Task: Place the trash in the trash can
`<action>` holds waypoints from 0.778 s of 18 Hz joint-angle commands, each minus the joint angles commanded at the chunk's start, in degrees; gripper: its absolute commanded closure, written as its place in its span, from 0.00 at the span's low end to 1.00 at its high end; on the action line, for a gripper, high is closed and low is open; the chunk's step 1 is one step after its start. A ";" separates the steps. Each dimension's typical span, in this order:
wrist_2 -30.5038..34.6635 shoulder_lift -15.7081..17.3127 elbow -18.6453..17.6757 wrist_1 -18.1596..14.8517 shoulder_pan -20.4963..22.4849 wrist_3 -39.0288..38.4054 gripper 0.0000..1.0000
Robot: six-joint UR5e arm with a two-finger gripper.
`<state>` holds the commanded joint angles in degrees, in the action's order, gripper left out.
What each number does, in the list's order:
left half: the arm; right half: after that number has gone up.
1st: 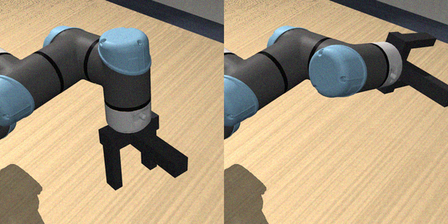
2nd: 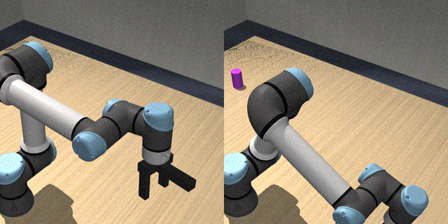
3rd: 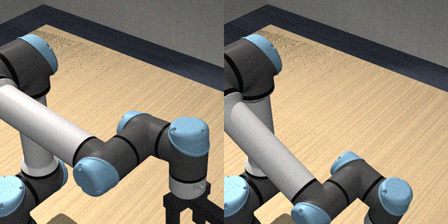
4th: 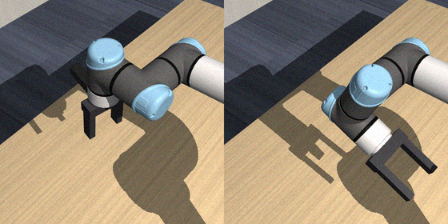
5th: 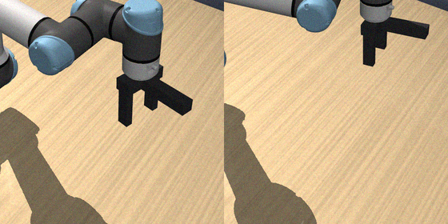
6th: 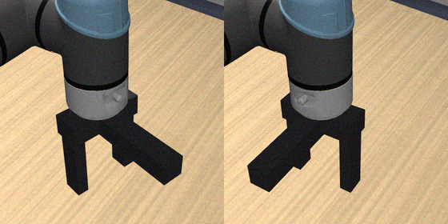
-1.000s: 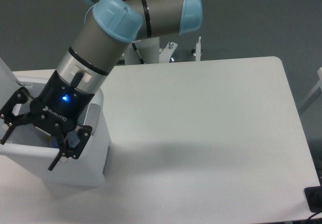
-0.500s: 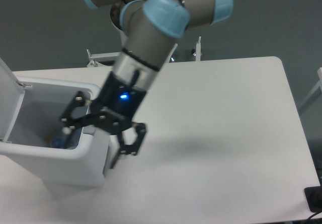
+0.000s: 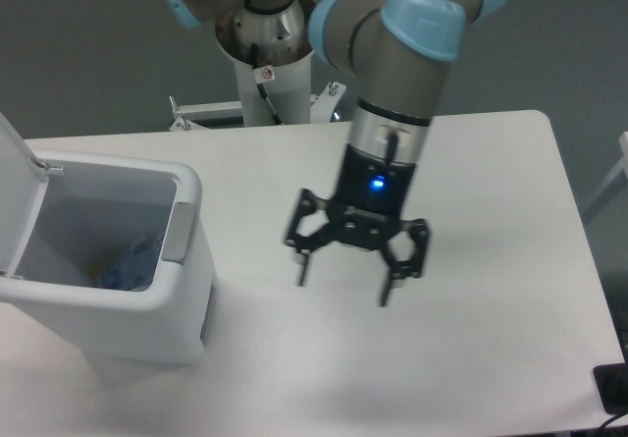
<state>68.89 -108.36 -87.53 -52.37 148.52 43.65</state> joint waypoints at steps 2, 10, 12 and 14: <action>6.67 -1.06 -1.40 -2.47 4.05 10.36 0.00; 16.28 1.57 -10.98 -2.83 11.34 41.40 0.00; 18.55 1.84 -11.78 -3.27 12.06 45.37 0.00; 22.50 1.84 -11.52 -4.84 11.97 48.27 0.00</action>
<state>91.39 -106.52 -99.06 -57.21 160.49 91.92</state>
